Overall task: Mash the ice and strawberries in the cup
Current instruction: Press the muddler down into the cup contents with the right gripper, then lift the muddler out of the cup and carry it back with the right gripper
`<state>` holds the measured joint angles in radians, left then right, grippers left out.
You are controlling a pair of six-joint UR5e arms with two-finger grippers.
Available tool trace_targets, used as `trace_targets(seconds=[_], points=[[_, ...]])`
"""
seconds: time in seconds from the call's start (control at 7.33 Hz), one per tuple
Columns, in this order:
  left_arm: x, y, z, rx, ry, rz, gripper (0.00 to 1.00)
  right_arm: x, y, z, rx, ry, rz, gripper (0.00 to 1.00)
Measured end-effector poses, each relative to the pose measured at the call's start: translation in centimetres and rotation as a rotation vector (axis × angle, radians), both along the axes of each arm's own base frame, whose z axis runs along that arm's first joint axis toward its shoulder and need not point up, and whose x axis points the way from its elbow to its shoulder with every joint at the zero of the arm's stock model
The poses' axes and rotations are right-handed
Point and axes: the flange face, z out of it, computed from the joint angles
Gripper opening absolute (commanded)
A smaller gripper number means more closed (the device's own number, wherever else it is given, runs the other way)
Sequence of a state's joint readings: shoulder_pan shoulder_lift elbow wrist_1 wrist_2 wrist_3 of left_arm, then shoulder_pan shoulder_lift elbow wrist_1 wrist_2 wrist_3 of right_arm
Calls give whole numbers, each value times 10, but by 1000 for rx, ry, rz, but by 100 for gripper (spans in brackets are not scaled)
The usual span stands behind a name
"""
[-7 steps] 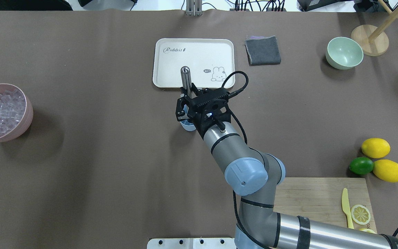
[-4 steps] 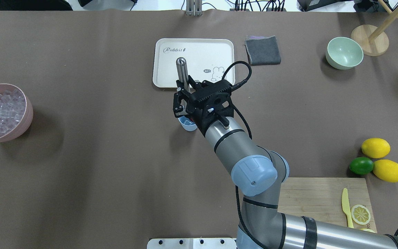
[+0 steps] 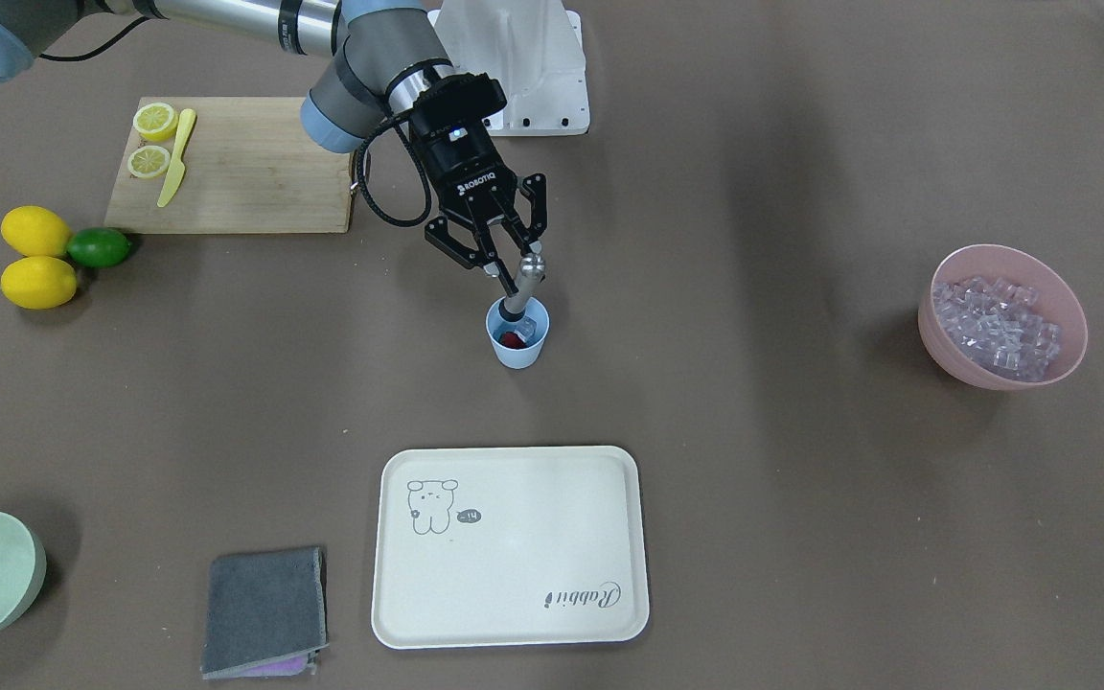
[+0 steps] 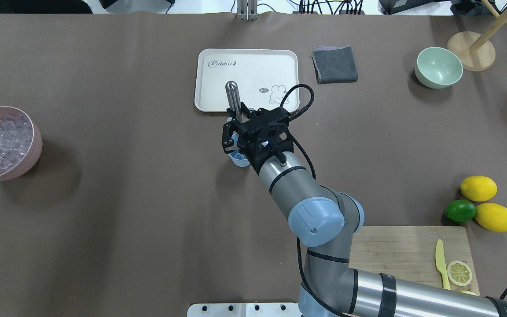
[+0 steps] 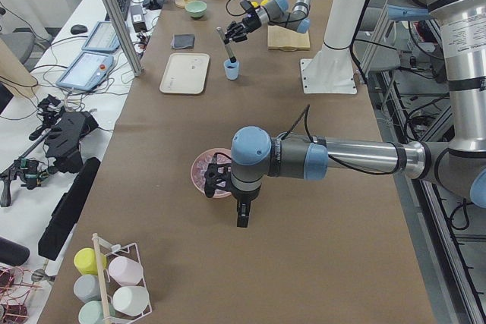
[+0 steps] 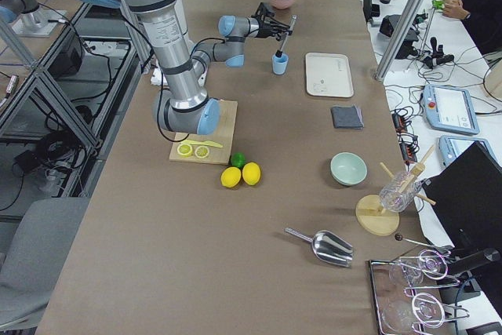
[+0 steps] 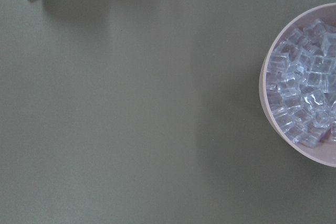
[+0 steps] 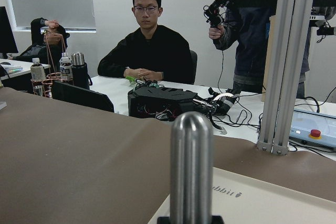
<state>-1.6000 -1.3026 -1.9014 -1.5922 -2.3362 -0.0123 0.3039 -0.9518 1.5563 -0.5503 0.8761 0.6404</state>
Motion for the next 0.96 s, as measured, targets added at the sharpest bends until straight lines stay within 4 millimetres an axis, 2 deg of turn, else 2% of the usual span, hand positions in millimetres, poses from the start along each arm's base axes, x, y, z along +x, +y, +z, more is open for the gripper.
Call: trace_targets(seconds=[0.41, 0.96], points=[[-1, 3, -1, 2, 0, -3, 98, -14, -3, 7, -10, 23, -8, 0], [-2, 3, -1, 3, 0, -5, 98, -15, -2, 6, -9, 21, -16, 0]])
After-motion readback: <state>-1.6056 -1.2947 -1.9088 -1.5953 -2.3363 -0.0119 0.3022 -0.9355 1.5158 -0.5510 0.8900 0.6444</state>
